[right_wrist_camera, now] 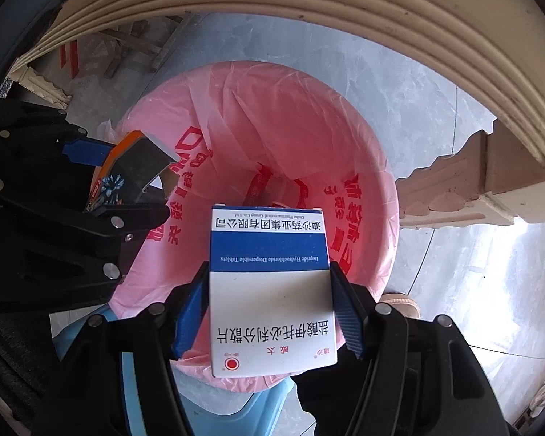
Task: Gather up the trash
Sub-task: 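Open both tools over the bin to drop the two boxes, then raise both tools from the bin back over the table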
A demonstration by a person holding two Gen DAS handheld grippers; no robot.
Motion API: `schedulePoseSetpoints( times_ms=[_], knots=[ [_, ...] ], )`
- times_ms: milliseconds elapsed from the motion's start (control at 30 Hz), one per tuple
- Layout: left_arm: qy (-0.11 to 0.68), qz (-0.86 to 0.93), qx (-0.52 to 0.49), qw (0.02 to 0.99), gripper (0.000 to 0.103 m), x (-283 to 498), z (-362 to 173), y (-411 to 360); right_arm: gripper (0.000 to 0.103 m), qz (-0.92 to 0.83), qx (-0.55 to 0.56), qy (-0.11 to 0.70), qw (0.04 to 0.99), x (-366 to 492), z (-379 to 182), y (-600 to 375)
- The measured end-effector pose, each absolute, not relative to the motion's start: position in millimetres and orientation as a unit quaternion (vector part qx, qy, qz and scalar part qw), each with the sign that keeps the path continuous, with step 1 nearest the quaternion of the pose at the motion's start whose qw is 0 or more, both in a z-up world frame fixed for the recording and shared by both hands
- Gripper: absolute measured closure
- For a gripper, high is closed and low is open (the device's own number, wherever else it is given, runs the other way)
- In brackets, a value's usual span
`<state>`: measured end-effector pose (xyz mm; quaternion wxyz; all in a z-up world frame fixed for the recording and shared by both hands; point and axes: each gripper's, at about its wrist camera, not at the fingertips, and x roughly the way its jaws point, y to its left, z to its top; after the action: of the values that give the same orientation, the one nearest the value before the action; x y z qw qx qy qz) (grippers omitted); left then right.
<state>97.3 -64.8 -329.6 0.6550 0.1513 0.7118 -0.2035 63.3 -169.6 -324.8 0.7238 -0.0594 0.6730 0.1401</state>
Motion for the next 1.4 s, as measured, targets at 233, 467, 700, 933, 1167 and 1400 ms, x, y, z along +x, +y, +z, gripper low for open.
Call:
schedulePoseSetpoints(
  times_ms=[233, 467, 700, 933, 1167, 1400],
  knots=[
    [0.723, -0.191, 0.146, 0.648, 0.048, 101.6, -340.6, -63.0, 0.041, 0.152, -0.056, 0.678, 0.717, 66.0, -331.1, -164.3],
    [0.735, -0.186, 0.149, 0.635, 0.038, 102.1, -348.3, -64.4, 0.027, 0.152, -0.051, 0.672, 0.723, 68.0, -330.3, -162.4],
    [0.733, -0.175, 0.156, 0.639, 0.031, 103.5, -349.5, -63.7, 0.025, 0.145, -0.054, 0.67, 0.726, 69.3, -328.5, -163.0],
    [0.725, -0.171, 0.166, 0.647, 0.031, 100.6, -342.5, -63.7, 0.025, 0.142, -0.059, 0.667, 0.729, 67.8, -322.9, -161.7],
    [0.716, -0.167, 0.172, 0.656, 0.031, 95.7, -328.8, -62.0, 0.025, 0.144, -0.066, 0.659, 0.736, 61.3, -309.0, -159.5],
    [0.689, -0.184, 0.171, 0.68, 0.031, 72.2, -272.5, -54.5, 0.025, 0.156, -0.061, 0.626, 0.762, 35.1, -251.8, -157.0]
  ],
)
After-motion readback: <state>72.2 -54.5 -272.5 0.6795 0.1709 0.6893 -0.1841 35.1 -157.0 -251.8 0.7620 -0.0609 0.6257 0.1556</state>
